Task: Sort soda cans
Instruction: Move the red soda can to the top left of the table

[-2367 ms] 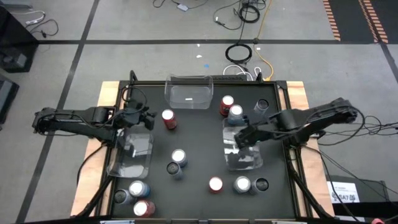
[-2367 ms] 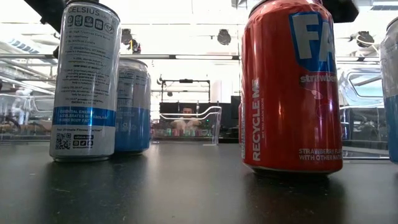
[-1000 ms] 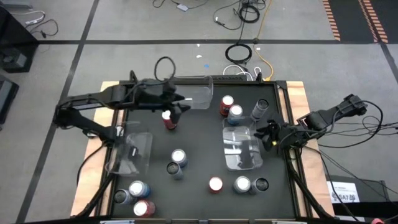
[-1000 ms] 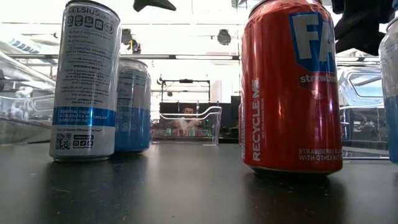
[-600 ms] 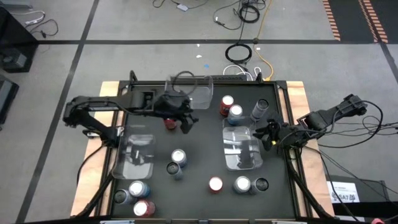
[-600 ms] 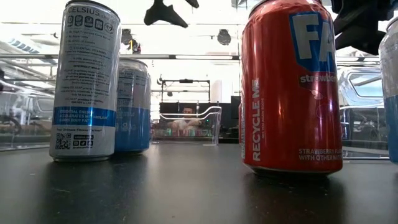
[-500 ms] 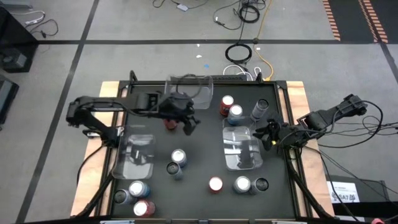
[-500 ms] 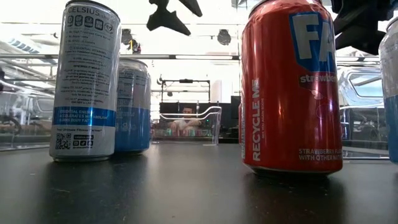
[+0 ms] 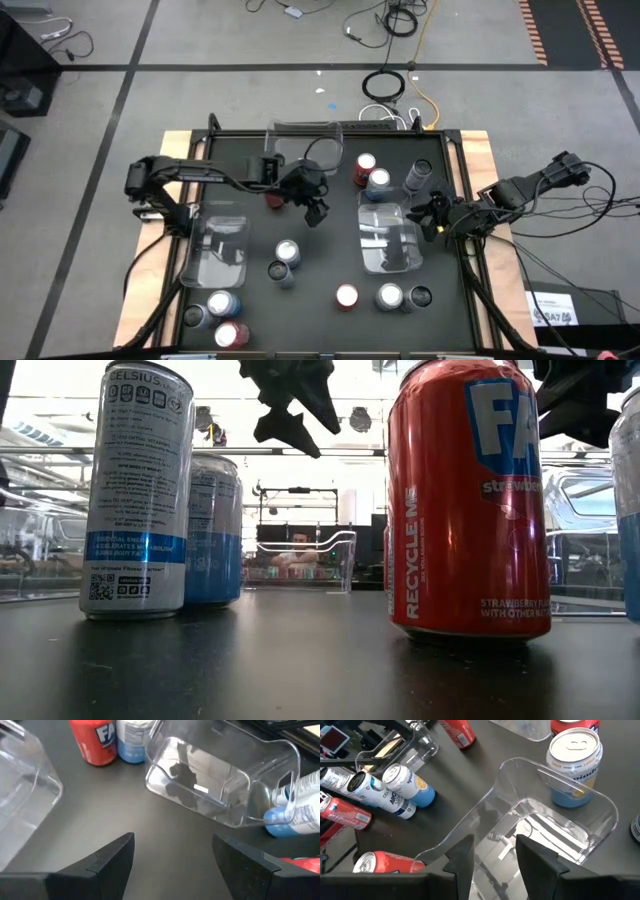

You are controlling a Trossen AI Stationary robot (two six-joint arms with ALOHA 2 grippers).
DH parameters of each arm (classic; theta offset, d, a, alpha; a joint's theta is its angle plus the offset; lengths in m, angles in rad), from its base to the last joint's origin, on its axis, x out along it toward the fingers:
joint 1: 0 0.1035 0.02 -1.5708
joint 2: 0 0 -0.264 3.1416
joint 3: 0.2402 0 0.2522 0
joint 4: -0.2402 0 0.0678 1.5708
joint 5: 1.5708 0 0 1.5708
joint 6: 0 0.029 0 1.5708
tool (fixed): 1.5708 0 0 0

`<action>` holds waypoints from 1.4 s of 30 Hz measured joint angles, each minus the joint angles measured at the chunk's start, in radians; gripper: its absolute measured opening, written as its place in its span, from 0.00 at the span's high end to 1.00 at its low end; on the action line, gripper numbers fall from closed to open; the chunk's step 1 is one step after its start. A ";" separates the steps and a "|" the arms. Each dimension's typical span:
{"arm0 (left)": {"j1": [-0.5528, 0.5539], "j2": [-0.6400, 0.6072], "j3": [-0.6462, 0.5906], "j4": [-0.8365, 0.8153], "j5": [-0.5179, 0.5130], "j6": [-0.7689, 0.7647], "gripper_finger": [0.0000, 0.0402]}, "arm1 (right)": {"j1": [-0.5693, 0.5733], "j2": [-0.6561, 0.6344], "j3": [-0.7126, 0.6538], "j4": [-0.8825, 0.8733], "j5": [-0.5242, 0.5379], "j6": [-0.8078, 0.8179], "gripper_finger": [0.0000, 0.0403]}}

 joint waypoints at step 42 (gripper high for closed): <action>0.067 0.089 0.000 -0.036 -0.028 -0.226 0.07 | 0.000 0.003 0.001 0.025 0.021 0.034 0.66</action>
